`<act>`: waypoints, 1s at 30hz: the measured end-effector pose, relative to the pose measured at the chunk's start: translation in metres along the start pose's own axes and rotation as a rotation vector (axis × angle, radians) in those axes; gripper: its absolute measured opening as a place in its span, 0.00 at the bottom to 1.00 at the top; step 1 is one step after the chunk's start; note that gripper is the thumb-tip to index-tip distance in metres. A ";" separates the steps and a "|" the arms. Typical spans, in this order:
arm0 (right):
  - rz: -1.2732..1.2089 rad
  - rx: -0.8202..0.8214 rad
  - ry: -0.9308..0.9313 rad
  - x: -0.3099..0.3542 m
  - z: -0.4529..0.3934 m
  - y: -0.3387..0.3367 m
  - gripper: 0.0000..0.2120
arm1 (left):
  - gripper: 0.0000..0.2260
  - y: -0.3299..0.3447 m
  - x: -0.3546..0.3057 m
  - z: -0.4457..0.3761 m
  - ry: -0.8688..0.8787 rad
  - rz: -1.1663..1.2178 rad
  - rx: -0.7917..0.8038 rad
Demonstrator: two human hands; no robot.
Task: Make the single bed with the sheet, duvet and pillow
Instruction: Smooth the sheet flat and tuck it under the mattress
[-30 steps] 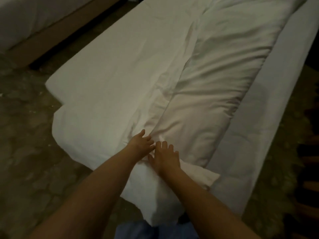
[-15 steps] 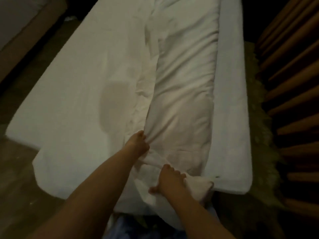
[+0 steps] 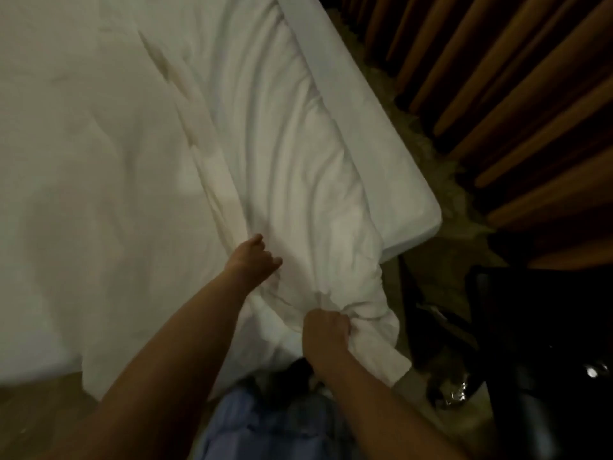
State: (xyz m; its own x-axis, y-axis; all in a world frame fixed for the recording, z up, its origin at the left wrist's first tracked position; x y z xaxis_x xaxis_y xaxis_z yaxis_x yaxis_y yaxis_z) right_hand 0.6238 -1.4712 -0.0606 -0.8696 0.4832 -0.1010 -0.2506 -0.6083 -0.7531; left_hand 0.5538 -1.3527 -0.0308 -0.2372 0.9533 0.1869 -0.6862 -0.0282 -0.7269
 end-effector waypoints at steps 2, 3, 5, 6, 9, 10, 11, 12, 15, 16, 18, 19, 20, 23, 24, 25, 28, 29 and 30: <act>-0.180 0.023 0.092 -0.004 0.023 0.012 0.09 | 0.14 0.004 -0.020 0.005 0.029 0.044 -0.080; -0.279 -0.021 0.158 -0.008 0.030 0.012 0.07 | 0.12 -0.006 -0.025 0.006 0.049 0.033 -0.197; -0.387 -0.164 0.221 -0.011 0.046 0.003 0.11 | 0.10 -0.018 -0.022 0.010 0.086 0.012 -0.284; -0.285 -0.170 0.211 -0.002 0.054 0.008 0.13 | 0.11 -0.011 -0.023 0.009 0.126 -0.006 -0.221; -0.188 -0.050 0.180 0.035 0.066 0.048 0.23 | 0.12 0.005 -0.026 0.021 0.190 -0.099 -0.106; -0.199 -0.012 0.188 0.046 0.075 0.052 0.25 | 0.13 0.007 -0.023 0.031 0.190 -0.129 -0.115; -0.191 -0.012 0.183 0.060 0.080 0.062 0.27 | 0.13 0.013 -0.020 0.042 0.184 -0.153 -0.117; -0.221 -0.056 0.195 0.071 0.088 0.066 0.29 | 0.13 0.024 -0.018 0.055 0.182 -0.167 -0.109; -0.421 -0.211 0.263 0.108 0.122 0.062 0.30 | 0.12 0.052 -0.009 0.091 0.188 -0.225 -0.075; -0.455 -0.199 0.271 0.122 0.131 0.066 0.29 | 0.12 0.058 -0.005 0.102 0.186 -0.232 -0.060; -0.493 -0.223 0.272 0.139 0.150 0.063 0.28 | 0.12 0.068 0.001 0.121 0.172 -0.246 -0.026; -0.494 -0.184 0.262 0.145 0.156 0.065 0.27 | 0.12 0.071 0.003 0.128 0.172 -0.263 -0.023; -0.497 -0.193 0.249 0.147 0.163 0.063 0.26 | 0.12 0.072 0.004 0.133 0.167 -0.279 -0.028; -0.471 -0.166 0.217 0.151 0.171 0.070 0.22 | 0.12 0.068 0.006 0.147 0.134 -0.307 -0.050; -0.457 -0.163 0.211 0.154 0.174 0.075 0.21 | 0.11 0.067 0.004 0.152 0.131 -0.309 -0.044; -0.449 -0.159 0.212 0.154 0.182 0.074 0.21 | 0.11 0.068 0.000 0.158 0.126 -0.307 -0.048; -0.467 -0.254 0.226 0.157 0.196 0.070 0.24 | 0.11 0.080 -0.005 0.177 0.124 -0.285 -0.103; -0.477 -0.277 0.227 0.163 0.202 0.070 0.26 | 0.11 0.088 -0.004 0.185 0.114 -0.280 -0.077; -0.487 -0.185 0.206 0.175 0.204 0.080 0.25 | 0.11 0.099 -0.001 0.191 0.102 -0.290 -0.054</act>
State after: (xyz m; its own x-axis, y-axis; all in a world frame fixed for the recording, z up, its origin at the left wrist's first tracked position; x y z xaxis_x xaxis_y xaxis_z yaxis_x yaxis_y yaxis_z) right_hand 0.3649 -1.5640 -0.0055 -0.5664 0.8050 0.1765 -0.5075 -0.1720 -0.8443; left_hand 0.3551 -1.4140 0.0230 0.0351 0.9448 0.3258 -0.6766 0.2624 -0.6880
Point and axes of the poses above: each hand's wrist, its own z-axis away from the middle knuckle, its own y-axis out of the palm, x = y × z, the point moved 10 cm from there along -z, towards the middle knuckle, and after that the axes turned 14 degrees about y, right-handed, at the moved point
